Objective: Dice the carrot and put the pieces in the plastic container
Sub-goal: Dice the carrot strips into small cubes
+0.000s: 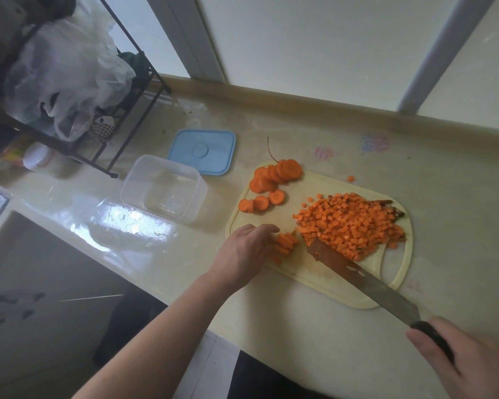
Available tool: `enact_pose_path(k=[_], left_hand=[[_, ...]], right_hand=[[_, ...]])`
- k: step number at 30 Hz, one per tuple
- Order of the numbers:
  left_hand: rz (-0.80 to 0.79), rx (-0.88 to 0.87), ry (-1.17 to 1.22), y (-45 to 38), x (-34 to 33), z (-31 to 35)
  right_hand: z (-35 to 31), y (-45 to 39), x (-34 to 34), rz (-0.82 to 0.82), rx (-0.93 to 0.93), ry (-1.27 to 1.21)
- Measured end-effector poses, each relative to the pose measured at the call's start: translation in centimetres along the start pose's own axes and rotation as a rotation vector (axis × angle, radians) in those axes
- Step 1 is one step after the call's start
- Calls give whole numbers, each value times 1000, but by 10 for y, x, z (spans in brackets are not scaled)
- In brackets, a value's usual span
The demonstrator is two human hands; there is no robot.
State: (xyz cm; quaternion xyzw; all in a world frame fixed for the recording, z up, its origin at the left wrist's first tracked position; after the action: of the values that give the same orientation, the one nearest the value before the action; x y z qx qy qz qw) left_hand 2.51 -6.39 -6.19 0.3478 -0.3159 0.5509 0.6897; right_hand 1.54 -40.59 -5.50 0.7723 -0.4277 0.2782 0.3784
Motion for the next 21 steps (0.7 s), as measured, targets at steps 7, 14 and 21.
enact_pose_path(k=[7,14,21], left_hand=[[65,54,22,0,3,-2],[164,125,11,5,0,3],[88,-202,-106,27,-11,7]], right_hand=[[6,0,0,-34,-38,41],[2,1,2,-48,-45,18],[2,3,2,-77,-75,-1]])
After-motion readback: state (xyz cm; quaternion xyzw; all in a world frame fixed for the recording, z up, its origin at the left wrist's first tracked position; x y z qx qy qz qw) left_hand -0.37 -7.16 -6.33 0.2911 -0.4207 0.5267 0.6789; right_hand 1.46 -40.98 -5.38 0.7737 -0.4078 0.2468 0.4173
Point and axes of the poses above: each hand's wrist, its own y-axis away from the middle knuckle, its own x-axis out of the back of the hand, z = x × y, the point moved 8 cm from there along -y, towards the middle knuckle, and after that the axes turned 13 degrees about -z, right-handed, at the moved point
